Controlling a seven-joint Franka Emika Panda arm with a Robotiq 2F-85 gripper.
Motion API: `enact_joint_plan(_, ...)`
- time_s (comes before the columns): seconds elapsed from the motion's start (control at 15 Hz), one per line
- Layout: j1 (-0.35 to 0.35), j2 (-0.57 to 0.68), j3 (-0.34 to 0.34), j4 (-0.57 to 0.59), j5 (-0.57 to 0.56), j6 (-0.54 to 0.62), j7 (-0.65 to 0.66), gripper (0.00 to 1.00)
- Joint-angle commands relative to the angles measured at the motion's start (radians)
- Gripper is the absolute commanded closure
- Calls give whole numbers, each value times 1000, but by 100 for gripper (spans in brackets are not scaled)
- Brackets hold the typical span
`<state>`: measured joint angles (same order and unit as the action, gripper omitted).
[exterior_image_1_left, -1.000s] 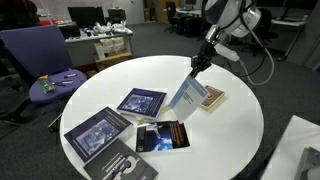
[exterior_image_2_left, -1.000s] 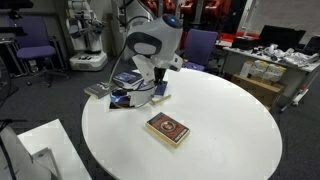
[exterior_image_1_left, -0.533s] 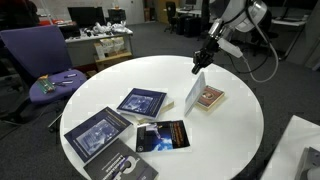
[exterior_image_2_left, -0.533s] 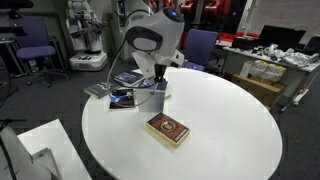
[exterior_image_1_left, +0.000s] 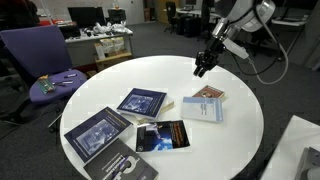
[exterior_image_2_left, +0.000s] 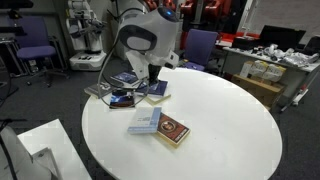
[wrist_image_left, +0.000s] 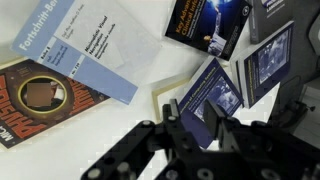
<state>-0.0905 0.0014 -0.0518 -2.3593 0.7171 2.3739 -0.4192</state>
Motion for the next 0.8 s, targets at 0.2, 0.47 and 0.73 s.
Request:
enact_joint_plan(0.2, 34, 48, 14, -129, -98, 132, 126, 11)
enact_joint_plan(0.47, 32, 80, 23, -138, -86, 156, 126, 6)
enact_joint_plan(0.73, 36, 84, 28, -156, -87, 183, 145, 0)
